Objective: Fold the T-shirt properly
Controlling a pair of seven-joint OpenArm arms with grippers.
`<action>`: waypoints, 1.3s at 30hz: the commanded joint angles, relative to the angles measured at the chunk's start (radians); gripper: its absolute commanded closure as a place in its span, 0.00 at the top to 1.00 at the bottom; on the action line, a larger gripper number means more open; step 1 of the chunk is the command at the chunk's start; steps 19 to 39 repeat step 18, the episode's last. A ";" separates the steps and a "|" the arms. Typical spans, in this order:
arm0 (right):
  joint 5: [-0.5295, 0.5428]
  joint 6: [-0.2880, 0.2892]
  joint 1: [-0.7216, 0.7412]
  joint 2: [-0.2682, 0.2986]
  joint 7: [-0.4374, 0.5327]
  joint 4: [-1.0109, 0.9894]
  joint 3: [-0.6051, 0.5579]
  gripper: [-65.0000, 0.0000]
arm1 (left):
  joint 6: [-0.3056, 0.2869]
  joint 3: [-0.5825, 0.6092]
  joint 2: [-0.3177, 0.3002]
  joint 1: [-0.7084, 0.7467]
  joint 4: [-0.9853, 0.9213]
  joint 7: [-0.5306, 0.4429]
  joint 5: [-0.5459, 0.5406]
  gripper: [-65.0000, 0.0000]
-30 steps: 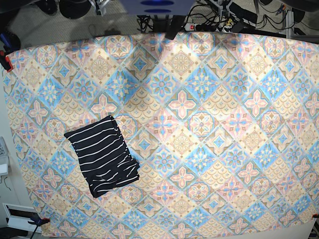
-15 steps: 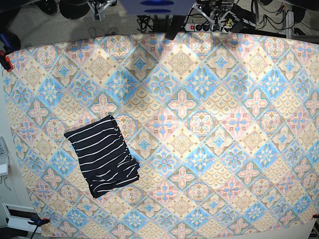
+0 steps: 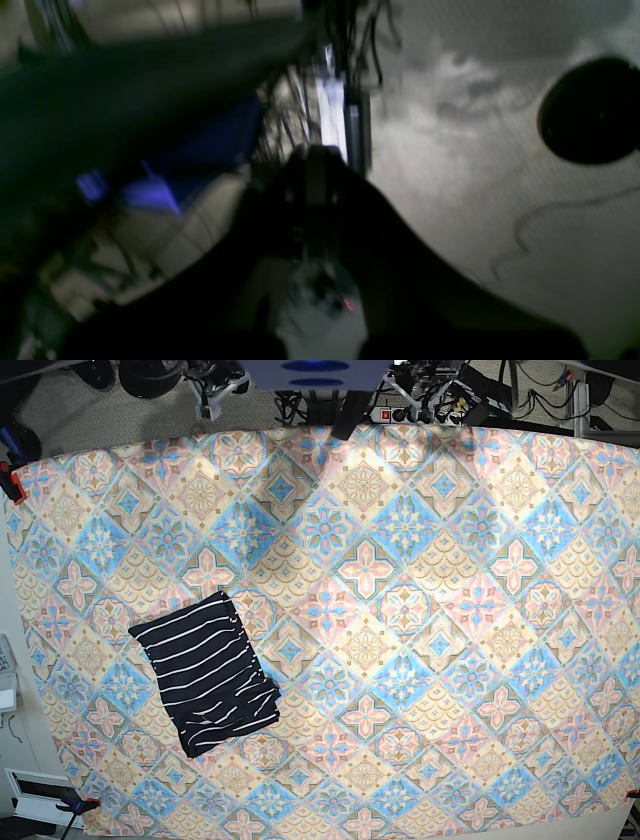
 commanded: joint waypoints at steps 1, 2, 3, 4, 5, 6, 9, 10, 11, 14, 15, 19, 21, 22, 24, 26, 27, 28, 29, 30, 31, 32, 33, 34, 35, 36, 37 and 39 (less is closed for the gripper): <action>-0.005 0.011 -0.016 -0.017 -0.007 -0.004 0.024 0.00 | -0.001 0.001 -0.002 -0.005 0.000 -0.003 0.004 0.00; -0.005 0.011 -0.016 -0.027 -0.007 -0.004 0.045 0.00 | -0.001 0.002 -0.004 -0.013 -0.003 -0.003 0.006 0.00; -0.005 0.011 -0.016 -0.036 -0.007 -0.004 0.065 0.00 | -0.001 0.002 -0.005 -0.013 -0.003 -0.003 0.006 0.00; -0.005 0.011 -0.016 -0.047 -0.007 -0.004 0.084 0.00 | -0.001 0.002 -0.007 -0.014 -0.003 -0.003 0.006 0.00; -0.007 0.011 -0.016 -0.055 -0.006 -0.004 0.098 0.00 | -0.001 0.002 -0.007 -0.014 -0.002 -0.003 0.006 0.00; -0.007 0.011 -0.016 -0.058 0.005 -0.004 0.107 0.00 | -0.001 0.002 -0.007 -0.014 -0.002 -0.003 0.006 0.00; -0.007 0.011 -0.018 -0.058 0.025 -0.004 0.113 0.00 | -0.001 0.002 -0.007 -0.014 -0.002 -0.003 0.006 0.00; -0.007 0.011 -0.019 -0.058 0.025 -0.004 0.113 0.00 | -0.001 0.002 -0.008 -0.014 -0.002 -0.003 0.006 0.00; -0.007 0.011 -0.019 -0.056 0.027 -0.004 0.113 0.00 | -0.001 0.002 -0.008 -0.014 -0.002 -0.003 0.006 0.00; -0.007 0.011 -0.018 -0.055 0.027 -0.004 0.113 0.00 | -0.001 0.001 -0.010 -0.014 -0.002 -0.003 0.004 0.00; -0.007 0.011 -0.016 -0.055 0.028 -0.002 0.113 0.00 | -0.001 0.001 -0.012 -0.014 -0.002 -0.003 0.004 0.00; -0.007 0.011 -0.014 -0.055 0.028 0.001 0.111 0.00 | -0.001 0.001 -0.027 -0.014 0.001 -0.003 0.004 0.00; -0.007 0.011 -0.014 -0.055 0.028 0.001 0.111 0.00 | -0.001 0.001 -0.027 -0.014 0.001 -0.003 0.004 0.00; -0.007 0.011 -0.014 -0.055 0.028 0.001 0.111 0.00 | -0.001 0.001 -0.027 -0.014 0.001 -0.003 0.004 0.00; -0.007 0.011 -0.014 -0.055 0.028 0.001 0.111 0.00 | -0.001 0.001 -0.027 -0.014 0.001 -0.003 0.004 0.00; -0.007 0.011 -0.014 -0.055 0.028 0.001 0.111 0.00 | -0.001 0.001 -0.027 -0.014 0.001 -0.003 0.004 0.00; -0.007 0.011 -0.014 -0.055 0.028 0.001 0.111 0.00 | -0.001 0.001 -0.027 -0.014 0.001 -0.003 0.004 0.00; -0.007 0.011 -0.014 -0.055 0.028 0.001 0.111 0.00 | -0.001 0.001 -0.027 -0.014 0.001 -0.003 0.004 0.00; -0.007 0.011 -0.014 -0.055 0.028 0.001 0.111 0.00 | -0.001 0.001 -0.027 -0.014 0.001 -0.003 0.004 0.00; -0.007 0.011 -0.014 -0.055 0.028 0.001 0.111 0.00 | -0.001 0.001 -0.027 -0.014 0.001 -0.003 0.004 0.00; -0.007 0.011 -0.014 -0.055 0.028 0.001 0.111 0.00 | -0.001 0.001 -0.027 -0.014 0.001 -0.003 0.004 0.00; -0.007 0.011 -0.014 -0.055 0.028 0.001 0.111 0.00 | -0.001 0.001 -0.027 -0.014 0.001 -0.003 0.004 0.00; -0.007 0.011 -0.014 -0.055 0.028 0.001 0.111 0.00 | -0.001 0.001 -0.027 -0.014 0.001 -0.003 0.004 0.00; -0.007 0.011 -0.014 -0.055 0.028 0.001 0.111 0.00 | -0.001 0.001 -0.027 -0.014 0.001 -0.003 0.004 0.00; -0.007 0.011 -0.014 -0.055 0.028 0.001 0.111 0.00 | -0.001 0.001 -0.027 -0.014 0.001 -0.003 0.004 0.00; -0.007 0.011 -0.014 -0.055 0.028 0.001 0.111 0.00 | -0.001 0.001 -0.027 -0.014 0.001 -0.003 0.004 0.00; -0.007 0.011 -0.014 -0.055 0.028 0.001 0.111 0.00 | -0.001 0.001 -0.027 -0.014 0.001 -0.003 0.004 0.00; -0.007 0.011 -0.014 -0.055 0.028 0.001 0.111 0.00 | -0.001 0.001 -0.027 -0.014 0.001 -0.003 0.004 0.00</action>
